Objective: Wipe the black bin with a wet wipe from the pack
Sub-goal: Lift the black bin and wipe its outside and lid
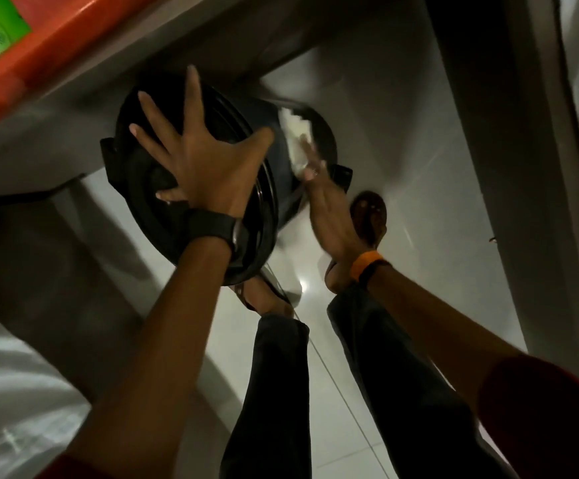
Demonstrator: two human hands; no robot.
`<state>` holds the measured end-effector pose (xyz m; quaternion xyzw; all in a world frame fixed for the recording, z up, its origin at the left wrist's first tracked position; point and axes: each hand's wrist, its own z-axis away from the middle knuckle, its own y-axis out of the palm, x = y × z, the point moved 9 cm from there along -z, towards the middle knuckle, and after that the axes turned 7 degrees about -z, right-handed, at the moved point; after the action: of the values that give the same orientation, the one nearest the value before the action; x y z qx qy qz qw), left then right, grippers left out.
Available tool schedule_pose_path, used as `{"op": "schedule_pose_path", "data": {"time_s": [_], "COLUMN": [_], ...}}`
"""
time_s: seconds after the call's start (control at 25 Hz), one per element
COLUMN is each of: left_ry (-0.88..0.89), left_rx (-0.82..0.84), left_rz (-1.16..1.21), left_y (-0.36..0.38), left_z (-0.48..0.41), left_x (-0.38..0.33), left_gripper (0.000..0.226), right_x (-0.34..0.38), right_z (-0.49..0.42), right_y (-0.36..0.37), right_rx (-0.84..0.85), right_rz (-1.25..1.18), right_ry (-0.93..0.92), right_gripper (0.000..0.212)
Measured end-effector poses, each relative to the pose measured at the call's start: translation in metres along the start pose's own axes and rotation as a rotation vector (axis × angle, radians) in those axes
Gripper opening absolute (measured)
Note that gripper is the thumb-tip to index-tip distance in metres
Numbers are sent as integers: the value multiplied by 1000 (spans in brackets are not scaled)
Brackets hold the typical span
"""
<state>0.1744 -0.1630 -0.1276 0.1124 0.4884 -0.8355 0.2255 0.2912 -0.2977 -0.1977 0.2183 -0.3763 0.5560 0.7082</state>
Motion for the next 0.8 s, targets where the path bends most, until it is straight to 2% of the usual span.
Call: {"op": "schedule_pose_path", "data": {"time_s": [0.08,0.12,0.16,0.28,0.36,0.48,0.6,0.68,0.72,0.8], "left_ry": [0,13,43,234,266,146,76,58,65,96], "left_rx": [11,10,-1,-7,36,13,1,-27,-50,-69], "left_rz": [-2,-1,2,-138,-227,-182,-114,-63,-45,-76], "left_y": [-10,-12,-13,-4,8,8,2,-4,-5,2], "left_z": [-13,-13,-9,24,47,48,17,3,6,31], "left_x": [4,6,8,15,25,26,6,0,0,9], "left_gripper": [97,98,101,113,119,117,111,107,106,107], "right_x": [29,29,22,-27,-41,-13,26,23,12,-26], "right_z": [40,41,25,-47,-70,-54,11,31,20,-21], "right_y": [27,30,23,-20,-36,-21,11,15,7,-21], "right_rx": [150,167,114,-148,-180,-77,46,13,-44,-164], "right_rz": [51,122,175,190,248,186,129,266,335,329], "right_ry": [-256,-349,-360,-28,120,37,-241,-395,-374,-124], "right_gripper": [46,47,47,56,64,55,47,48,47,46]}}
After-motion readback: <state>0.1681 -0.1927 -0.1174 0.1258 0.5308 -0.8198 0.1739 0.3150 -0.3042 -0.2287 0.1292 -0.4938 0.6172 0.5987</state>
